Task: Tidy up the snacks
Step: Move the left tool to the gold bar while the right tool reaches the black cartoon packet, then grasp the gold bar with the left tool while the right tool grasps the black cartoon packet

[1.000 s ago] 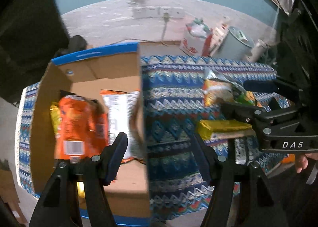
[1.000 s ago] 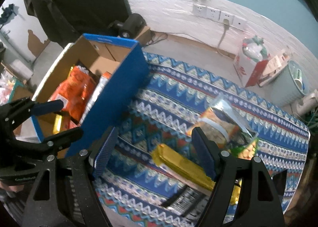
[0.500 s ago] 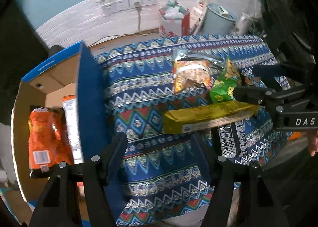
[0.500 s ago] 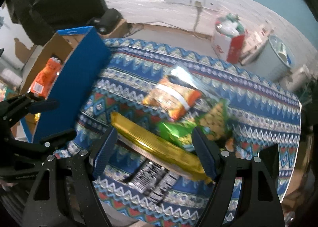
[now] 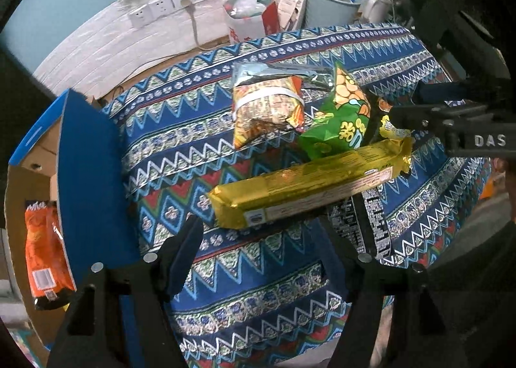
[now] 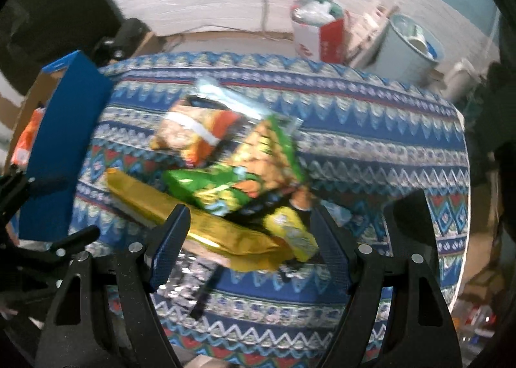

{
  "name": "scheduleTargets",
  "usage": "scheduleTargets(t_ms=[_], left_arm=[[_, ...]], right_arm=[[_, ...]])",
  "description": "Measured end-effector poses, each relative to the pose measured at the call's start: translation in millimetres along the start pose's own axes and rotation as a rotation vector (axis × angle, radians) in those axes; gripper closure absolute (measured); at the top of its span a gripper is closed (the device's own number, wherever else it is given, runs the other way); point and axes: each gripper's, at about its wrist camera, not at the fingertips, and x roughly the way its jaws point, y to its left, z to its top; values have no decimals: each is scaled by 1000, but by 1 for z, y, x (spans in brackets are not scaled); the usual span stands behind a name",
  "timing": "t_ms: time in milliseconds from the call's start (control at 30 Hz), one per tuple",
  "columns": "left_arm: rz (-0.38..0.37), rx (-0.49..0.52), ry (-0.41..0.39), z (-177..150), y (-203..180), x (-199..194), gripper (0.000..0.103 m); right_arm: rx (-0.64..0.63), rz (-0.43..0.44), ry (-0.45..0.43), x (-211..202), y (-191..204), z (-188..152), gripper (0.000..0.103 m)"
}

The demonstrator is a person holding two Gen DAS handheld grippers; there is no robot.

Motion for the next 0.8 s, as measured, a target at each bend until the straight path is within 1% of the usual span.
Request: scheduleTargets(t_ms=[167, 333, 500, 633, 800], left_arm=[[-13, 29, 6, 9, -8, 8, 31], [-12, 76, -9, 18, -15, 15, 28], [-24, 79, -24, 30, -13, 24, 28], [-52, 52, -38, 42, -7, 32, 28], [-71, 44, -19, 47, -3, 41, 28]], right_arm=[[86, -36, 46, 20, -29, -5, 25], [227, 13, 77, 38, -54, -9, 25], [353, 42, 93, 50, -74, -12, 24], [404, 57, 117, 61, -79, -15, 24], [409, 52, 142, 76, -81, -14, 24]])
